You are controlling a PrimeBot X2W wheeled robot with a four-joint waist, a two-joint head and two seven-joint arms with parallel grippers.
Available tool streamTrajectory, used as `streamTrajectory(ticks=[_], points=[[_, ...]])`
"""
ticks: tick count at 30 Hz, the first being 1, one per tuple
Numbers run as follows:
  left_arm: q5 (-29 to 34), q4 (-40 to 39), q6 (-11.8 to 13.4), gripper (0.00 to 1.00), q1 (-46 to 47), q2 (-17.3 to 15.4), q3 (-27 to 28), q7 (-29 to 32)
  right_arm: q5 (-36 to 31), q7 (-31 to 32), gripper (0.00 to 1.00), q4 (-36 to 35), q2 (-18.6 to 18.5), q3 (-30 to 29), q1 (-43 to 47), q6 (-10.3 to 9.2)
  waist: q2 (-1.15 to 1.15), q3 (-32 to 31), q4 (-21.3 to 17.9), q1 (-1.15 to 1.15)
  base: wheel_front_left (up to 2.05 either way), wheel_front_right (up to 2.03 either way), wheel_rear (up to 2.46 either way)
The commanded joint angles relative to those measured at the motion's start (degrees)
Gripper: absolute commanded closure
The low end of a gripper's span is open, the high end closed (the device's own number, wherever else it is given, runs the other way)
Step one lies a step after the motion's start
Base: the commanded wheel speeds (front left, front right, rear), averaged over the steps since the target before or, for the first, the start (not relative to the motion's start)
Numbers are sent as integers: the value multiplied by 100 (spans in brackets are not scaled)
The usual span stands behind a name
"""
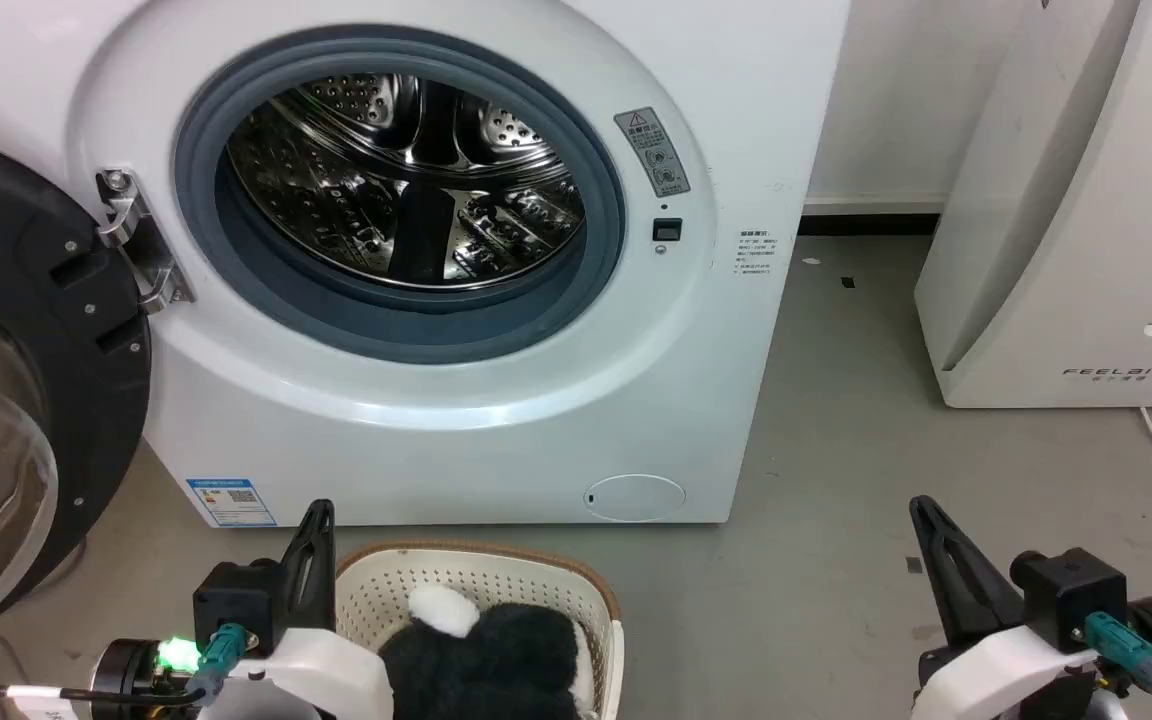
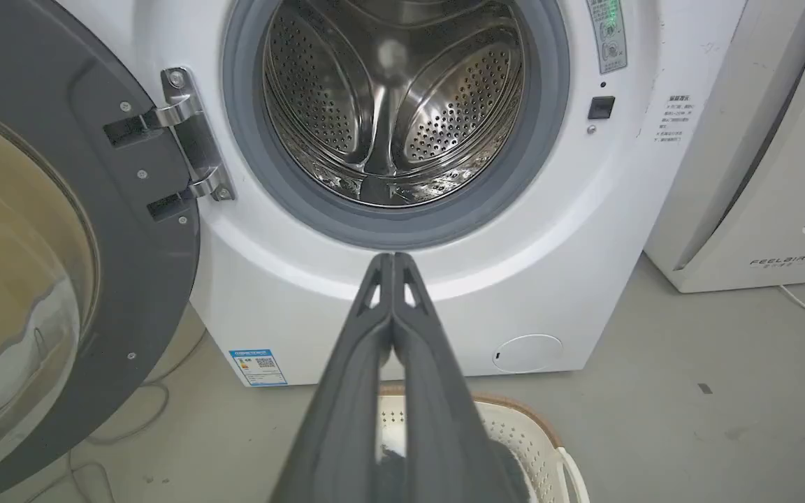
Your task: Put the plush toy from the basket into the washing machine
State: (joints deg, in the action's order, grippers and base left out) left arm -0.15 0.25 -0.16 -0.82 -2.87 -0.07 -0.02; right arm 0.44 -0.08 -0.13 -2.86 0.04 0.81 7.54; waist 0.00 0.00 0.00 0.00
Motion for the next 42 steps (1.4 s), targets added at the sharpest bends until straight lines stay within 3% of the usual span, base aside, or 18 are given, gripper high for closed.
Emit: streamTrajectory(ticks=[1,7,8,42], points=[[15,-25,16,100,82,0,7,2,-44,8,100,13,-1,-4,-81,-5,0,0,0,0,0,0,0],[15,-25,16,100,82,0,7,2,-44,8,100,13,-1,-4,-81,-5,0,0,0,0,0,0,0],[0,0,0,0,0,0,-2,0,0,0,0,0,0,-2,0,0,0,0,0,0,0,0,0],[-309,443,-23,0,200,0,-215,-359,247,-359,0,-150,0,-153,-68,-1,0,424,-110,0,0,0,0]])
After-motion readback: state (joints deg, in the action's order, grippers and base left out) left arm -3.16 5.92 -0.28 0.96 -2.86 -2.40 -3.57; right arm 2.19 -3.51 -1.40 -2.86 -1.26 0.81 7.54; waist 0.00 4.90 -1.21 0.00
